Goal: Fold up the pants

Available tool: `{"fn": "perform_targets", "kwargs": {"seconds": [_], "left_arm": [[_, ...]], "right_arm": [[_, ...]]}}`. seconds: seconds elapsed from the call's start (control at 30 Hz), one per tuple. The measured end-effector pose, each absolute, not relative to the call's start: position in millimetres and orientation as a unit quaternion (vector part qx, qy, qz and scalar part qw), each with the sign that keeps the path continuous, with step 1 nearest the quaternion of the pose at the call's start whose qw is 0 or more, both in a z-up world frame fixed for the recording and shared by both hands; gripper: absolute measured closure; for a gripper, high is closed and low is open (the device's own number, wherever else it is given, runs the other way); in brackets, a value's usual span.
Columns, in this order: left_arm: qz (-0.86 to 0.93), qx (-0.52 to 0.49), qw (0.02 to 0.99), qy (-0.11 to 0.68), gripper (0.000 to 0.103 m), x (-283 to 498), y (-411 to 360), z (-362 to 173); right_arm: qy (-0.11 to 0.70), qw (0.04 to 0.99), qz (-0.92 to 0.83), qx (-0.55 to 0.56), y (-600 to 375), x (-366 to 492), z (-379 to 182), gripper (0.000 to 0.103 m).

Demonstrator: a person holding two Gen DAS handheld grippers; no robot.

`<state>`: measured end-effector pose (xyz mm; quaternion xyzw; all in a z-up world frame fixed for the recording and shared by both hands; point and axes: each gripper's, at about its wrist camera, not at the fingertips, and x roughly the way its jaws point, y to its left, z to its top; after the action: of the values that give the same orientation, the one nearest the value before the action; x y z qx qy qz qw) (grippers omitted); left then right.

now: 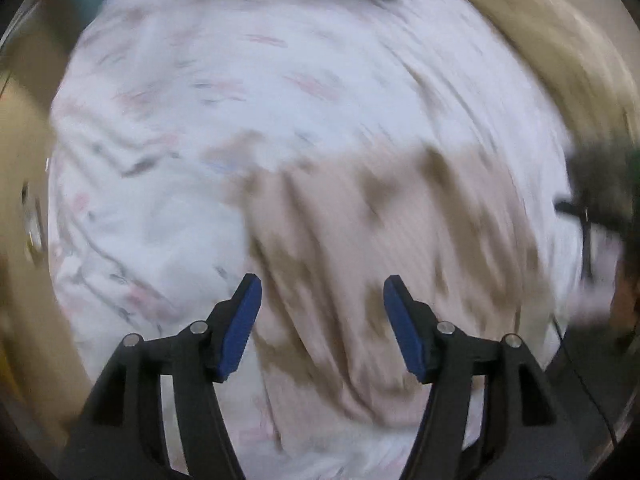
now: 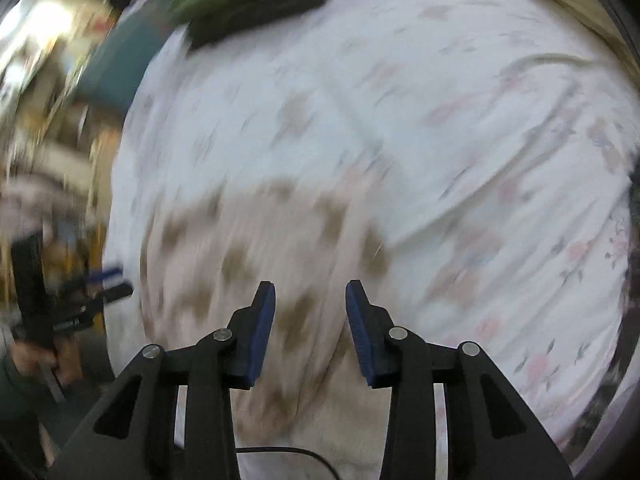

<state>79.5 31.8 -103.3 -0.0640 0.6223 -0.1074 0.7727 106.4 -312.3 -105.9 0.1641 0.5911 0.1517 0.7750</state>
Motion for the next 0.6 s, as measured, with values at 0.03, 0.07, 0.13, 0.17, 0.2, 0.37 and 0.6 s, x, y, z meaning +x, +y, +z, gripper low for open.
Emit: {"fn": "perform_targets", "kwargs": {"seconds": [0.03,0.07,0.13,0.17,0.2,0.37,0.6], "left_arm": [[-0.092,-0.097,0.773,0.62,0.044,88.5,42.8,-106.5],[-0.088,-0.117,0.77,0.621,0.045,92.4,47.7,-109.1],[-0.075,-0.147,0.767,0.619,0.045,102.5,56.9,-116.5],[-0.075,-0.152,0.768,0.618,0.045,108.6,59.4,-119.1],[-0.076,-0.152,0.768,0.617,0.045,112.9,59.2,-121.0],[-0.081,-0.144,0.766,0.622,0.054,130.6,56.8,-144.4],[-0.104,-0.106,0.767,0.624,0.103,147.3,46.0,-146.9]], "right_arm": [[0.584,0.779,0.141,0.179,-319.5,117.6,-107.2,0.065],[0.582,0.781,0.134,0.184,-322.2,123.9,-110.0,0.065],[0.584,0.778,0.128,0.196,-322.9,136.5,-119.7,0.066],[0.586,0.776,0.126,0.195,-323.4,142.4,-126.7,0.066],[0.589,0.776,0.122,0.189,-322.0,147.0,-131.6,0.066],[0.616,0.756,0.132,0.177,-315.7,159.2,-161.0,0.085],[0.614,0.764,0.15,0.128,-304.6,163.7,-156.5,0.103]]}}
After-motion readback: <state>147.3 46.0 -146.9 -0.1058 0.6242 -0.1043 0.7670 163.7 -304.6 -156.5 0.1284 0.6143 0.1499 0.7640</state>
